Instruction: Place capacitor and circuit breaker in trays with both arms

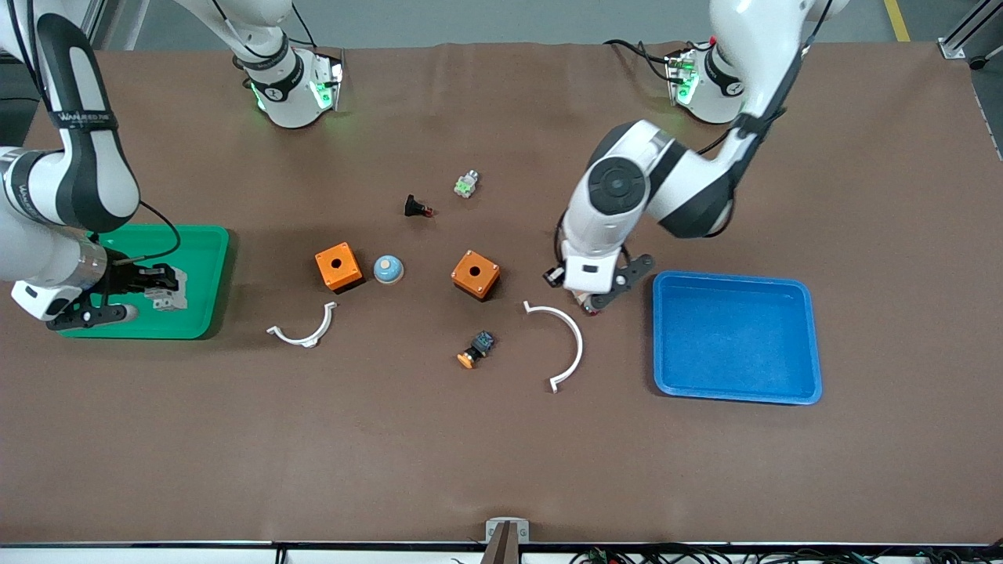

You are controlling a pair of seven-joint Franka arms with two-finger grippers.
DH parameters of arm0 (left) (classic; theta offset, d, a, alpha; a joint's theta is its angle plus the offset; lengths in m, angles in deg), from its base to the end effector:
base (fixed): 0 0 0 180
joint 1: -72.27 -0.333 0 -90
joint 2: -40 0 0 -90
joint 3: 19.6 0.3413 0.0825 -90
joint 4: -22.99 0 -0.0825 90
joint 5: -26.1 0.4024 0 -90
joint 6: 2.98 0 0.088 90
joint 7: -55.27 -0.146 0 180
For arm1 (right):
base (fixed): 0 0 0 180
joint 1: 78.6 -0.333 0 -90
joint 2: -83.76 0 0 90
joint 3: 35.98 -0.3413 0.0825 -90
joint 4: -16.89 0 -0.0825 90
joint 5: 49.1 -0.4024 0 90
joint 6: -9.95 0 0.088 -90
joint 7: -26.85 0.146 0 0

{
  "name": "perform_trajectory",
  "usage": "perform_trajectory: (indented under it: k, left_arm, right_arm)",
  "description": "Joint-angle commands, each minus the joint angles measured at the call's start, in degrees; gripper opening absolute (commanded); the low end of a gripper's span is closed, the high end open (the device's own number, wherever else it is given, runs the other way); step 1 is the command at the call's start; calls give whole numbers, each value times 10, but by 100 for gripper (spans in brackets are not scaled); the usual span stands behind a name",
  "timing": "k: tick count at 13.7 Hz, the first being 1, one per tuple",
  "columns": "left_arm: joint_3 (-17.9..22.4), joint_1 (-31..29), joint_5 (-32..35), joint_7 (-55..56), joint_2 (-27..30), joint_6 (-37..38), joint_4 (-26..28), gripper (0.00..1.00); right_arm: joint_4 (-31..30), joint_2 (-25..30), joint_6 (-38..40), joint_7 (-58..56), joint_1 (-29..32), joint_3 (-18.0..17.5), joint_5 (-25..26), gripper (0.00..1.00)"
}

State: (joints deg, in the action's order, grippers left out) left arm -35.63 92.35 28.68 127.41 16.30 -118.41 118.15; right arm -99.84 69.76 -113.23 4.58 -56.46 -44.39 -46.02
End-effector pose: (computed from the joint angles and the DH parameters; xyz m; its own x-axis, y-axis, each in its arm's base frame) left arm 0.5649 -0.3856 0.3487 0.8057 0.5867 -0.0813 0.5873 -0.8092 -0.0194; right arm 0.5716 -0.1448 0.2893 0.9763 0.1797 -0.1209 0.1756 -0.9835 -0.0436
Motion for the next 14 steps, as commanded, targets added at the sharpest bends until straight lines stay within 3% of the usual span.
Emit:
perform_trajectory:
  k: [1, 4, 6, 8, 9, 10, 11, 14]
  left_arm:
    - [-2, -58, 4, -98, 40, 59, 15, 0]
    - [-2, -140, 4, -225, 53, 99, 14, 0]
    - [-1, -187, 4, -298, 55, 112, 14, 0]
    - [0, -231, 4, -372, 55, 122, 20, 0]
    - [0, -252, 5, -401, 57, 131, 21, 0]
    - [1, -289, 5, -442, 58, 135, 31, 0]
    - [1, -303, 8, -458, 57, 135, 36, 0]
    - [-2, -330, 35, -482, 58, 129, 70, 0]
  right_arm:
    - [-67, 13, -69, -68, 45, -13, 7, 2]
    - [-83, -19, -98, -89, 63, -13, 7, 7]
    - [-82, -39, -107, -93, 73, -13, 8, 19]
    - [-77, -38, -107, -92, 69, -13, 8, 60]
    - [-73, -37, -106, -90, 65, -16, 7, 72]
    - [-46, -26, -81, -85, 52, -20, 6, 93]
    - [-20, -16, -45, -84, 41, -23, 0, 99]
    - [102, -1, 119, -44, 1, -25, -21, 100]
